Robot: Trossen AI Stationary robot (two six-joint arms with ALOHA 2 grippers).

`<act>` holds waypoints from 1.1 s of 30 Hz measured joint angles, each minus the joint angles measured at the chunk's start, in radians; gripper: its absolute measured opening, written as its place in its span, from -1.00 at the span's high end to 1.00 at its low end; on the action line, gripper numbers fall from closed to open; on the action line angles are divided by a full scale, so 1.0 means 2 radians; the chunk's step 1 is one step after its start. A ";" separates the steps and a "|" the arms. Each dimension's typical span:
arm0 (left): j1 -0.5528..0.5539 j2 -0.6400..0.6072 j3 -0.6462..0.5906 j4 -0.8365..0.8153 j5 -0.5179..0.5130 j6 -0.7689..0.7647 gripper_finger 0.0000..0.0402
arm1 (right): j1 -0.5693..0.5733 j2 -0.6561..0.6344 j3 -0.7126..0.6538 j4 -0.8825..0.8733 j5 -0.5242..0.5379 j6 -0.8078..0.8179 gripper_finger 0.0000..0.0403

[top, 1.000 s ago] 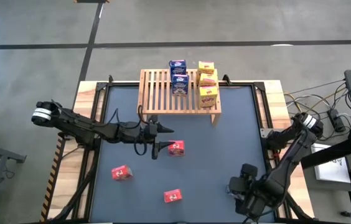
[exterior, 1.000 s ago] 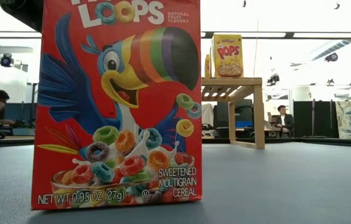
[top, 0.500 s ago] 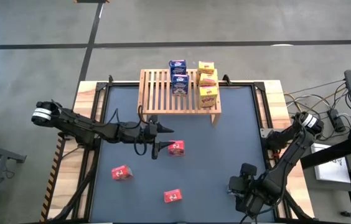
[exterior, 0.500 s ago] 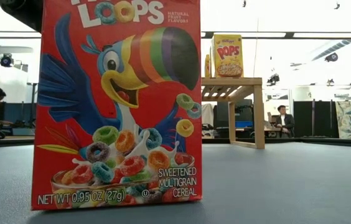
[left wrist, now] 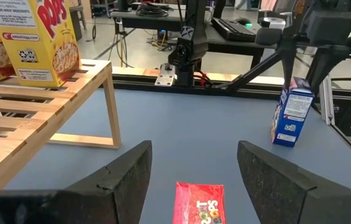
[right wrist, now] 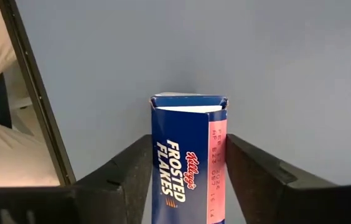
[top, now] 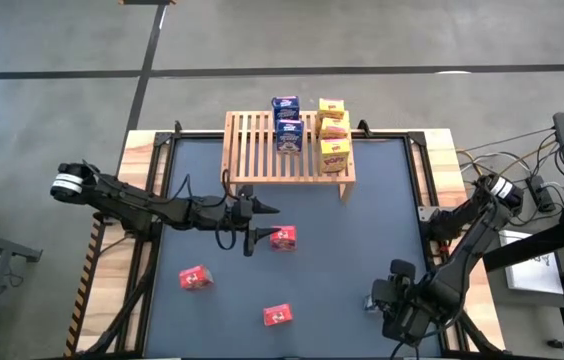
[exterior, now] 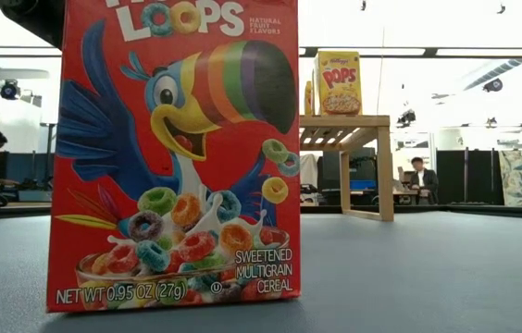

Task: Stack cereal on shelf
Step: Put the blue cereal box on the shelf aligned with the other blue cereal box

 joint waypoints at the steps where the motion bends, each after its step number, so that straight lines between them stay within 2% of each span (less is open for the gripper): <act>1: 0.000 0.000 0.000 0.000 0.000 0.000 -0.10 | 0.000 0.000 0.000 -0.001 0.000 0.000 0.11; 10: 0.000 0.000 0.000 0.000 0.000 0.000 -0.10 | -0.001 -0.001 0.002 -0.005 0.000 -0.008 0.19; 17: 0.000 0.000 0.000 0.000 0.000 0.000 -0.10 | -0.020 -0.011 0.041 -0.028 0.015 -0.048 0.20; 21: 0.000 0.000 0.000 -0.007 0.000 0.000 -0.10 | -0.055 -0.018 0.072 -0.028 0.030 -0.112 0.20; 25: 0.000 -0.010 0.000 -0.051 -0.003 -0.002 -0.10 | -0.102 -0.017 0.106 -0.032 0.030 -0.196 0.21; 33: 0.000 -0.048 0.000 -0.075 -0.005 0.000 -0.10 | -0.222 -0.017 0.176 -0.035 0.029 -0.372 0.21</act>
